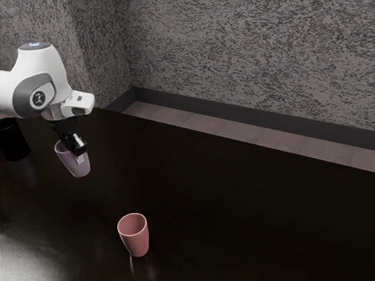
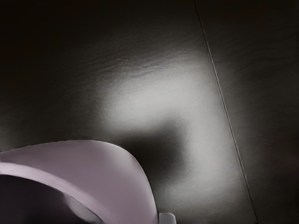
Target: Place the left cup onto the right cup
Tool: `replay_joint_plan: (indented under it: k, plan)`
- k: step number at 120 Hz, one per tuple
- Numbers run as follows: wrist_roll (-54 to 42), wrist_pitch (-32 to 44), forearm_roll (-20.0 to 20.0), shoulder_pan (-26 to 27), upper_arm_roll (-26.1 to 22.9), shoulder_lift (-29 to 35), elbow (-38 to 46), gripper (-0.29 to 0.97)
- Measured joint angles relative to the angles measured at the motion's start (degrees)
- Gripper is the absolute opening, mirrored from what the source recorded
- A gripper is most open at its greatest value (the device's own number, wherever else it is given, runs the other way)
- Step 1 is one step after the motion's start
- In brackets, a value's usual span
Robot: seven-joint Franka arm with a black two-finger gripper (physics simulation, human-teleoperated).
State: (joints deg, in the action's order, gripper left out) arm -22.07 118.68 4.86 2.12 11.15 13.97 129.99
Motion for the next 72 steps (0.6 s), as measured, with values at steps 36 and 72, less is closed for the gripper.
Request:
replay_joint_plan:
  k: [36, 72]
  plan:
    - [7.7, -3.6, 1.3, 5.8, -6.8, 11.2, 8.8, -0.1]
    - [14.7, -5.0, -1.9, 9.5, -13.5, 10.8, 9.2, -0.1]
